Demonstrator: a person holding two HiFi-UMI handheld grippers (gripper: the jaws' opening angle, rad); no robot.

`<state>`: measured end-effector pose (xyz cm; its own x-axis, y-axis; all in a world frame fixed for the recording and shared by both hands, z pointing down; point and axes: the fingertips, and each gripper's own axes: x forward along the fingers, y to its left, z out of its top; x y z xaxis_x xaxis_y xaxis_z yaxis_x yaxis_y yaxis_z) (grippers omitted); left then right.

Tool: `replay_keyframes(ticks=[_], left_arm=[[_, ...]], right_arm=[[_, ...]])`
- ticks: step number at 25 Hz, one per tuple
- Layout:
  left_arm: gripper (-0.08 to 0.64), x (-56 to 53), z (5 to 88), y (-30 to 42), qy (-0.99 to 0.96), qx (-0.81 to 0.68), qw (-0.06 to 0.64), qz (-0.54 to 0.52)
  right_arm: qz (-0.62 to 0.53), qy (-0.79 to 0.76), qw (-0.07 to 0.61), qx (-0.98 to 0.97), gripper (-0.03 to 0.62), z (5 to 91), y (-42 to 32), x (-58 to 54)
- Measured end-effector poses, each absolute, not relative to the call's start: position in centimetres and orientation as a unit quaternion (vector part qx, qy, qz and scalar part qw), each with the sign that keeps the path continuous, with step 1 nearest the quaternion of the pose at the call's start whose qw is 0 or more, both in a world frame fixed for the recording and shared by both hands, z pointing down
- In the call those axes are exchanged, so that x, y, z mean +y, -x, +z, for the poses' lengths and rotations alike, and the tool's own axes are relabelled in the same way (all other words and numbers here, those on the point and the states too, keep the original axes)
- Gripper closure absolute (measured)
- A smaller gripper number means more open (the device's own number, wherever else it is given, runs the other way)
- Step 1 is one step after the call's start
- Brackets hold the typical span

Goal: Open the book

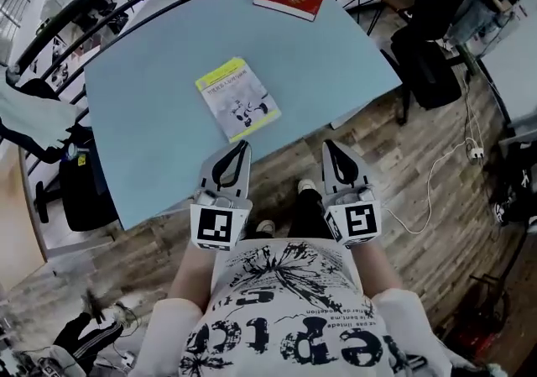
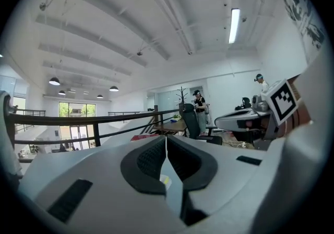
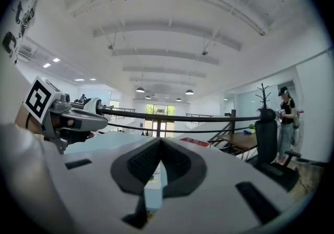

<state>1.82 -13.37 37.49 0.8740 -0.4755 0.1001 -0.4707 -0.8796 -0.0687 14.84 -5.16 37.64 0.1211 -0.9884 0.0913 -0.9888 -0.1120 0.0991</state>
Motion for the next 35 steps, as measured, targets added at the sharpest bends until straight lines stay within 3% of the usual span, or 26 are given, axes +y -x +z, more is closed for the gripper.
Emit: replay_keyframes(ticks=[14,25,28,35], left_arm=[[0.537,-22.5,40.8,-8.1,0.897,0.43,-0.006,-0.099],[0.533,-23.8,52.3,-13.2,0.858,0.472,-0.126,-0.159],[0.437,-23.3,55.7,-14.9,0.855,0.461,-0.143,-0.187],[0.383,-24.0,61.3,-16.8,0.844,0.446,-0.163,-0.25]], right_arm=[[-0.007,-0.585,0.087,-0.807,0.581,39.1,-23.8,-19.6],[0.017,-0.506,0.099,-0.857,0.581,43.3,-27.5,-24.4],[0.028,-0.494,0.105,-0.862,0.581,44.8,-27.9,-24.8],[0.039,-0.491,0.118,-0.862,0.581,46.3,-29.3,-25.8]])
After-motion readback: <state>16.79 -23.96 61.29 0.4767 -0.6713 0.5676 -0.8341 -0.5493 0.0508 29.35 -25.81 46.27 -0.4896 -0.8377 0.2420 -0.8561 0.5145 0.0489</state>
